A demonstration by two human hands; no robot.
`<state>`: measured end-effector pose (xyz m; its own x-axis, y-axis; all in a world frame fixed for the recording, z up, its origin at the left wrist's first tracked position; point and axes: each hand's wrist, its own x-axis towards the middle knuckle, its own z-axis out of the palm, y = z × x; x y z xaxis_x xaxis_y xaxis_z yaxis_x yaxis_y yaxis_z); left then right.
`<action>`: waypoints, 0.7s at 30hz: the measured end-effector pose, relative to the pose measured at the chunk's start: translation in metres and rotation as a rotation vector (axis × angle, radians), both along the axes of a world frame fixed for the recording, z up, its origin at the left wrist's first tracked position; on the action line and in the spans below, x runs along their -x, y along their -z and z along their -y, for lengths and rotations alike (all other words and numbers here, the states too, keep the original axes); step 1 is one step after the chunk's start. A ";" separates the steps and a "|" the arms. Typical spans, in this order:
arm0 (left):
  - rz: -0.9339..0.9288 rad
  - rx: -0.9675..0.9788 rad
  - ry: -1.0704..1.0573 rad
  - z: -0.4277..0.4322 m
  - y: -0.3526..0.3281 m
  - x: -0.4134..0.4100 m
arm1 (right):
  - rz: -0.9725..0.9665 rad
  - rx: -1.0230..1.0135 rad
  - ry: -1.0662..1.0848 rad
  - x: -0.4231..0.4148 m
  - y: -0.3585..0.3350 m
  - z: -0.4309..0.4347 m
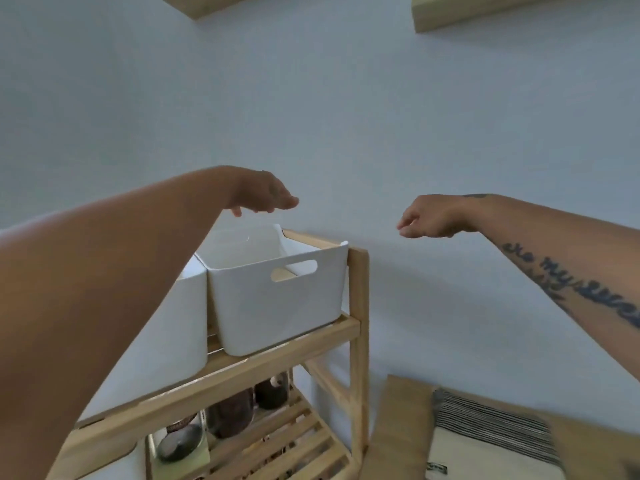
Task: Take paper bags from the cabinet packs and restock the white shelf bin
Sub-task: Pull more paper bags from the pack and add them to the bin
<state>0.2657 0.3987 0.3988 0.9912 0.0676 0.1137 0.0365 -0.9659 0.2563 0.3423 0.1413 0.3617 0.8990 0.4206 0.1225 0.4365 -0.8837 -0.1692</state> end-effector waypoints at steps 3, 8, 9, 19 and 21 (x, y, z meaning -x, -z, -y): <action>0.063 0.016 0.096 0.029 0.005 -0.005 | -0.015 -0.013 0.093 0.018 0.007 0.040; 0.110 -0.029 0.243 0.084 0.037 -0.017 | -0.064 -0.015 0.225 0.041 0.042 0.099; 0.113 -0.056 0.273 0.095 0.045 -0.020 | -0.084 -0.013 0.245 0.045 0.053 0.109; -0.110 -0.029 0.589 0.201 0.171 -0.060 | -0.283 -0.095 0.524 0.092 0.173 0.214; -0.188 -0.012 0.645 0.227 0.208 -0.062 | -0.307 -0.102 0.580 0.104 0.201 0.235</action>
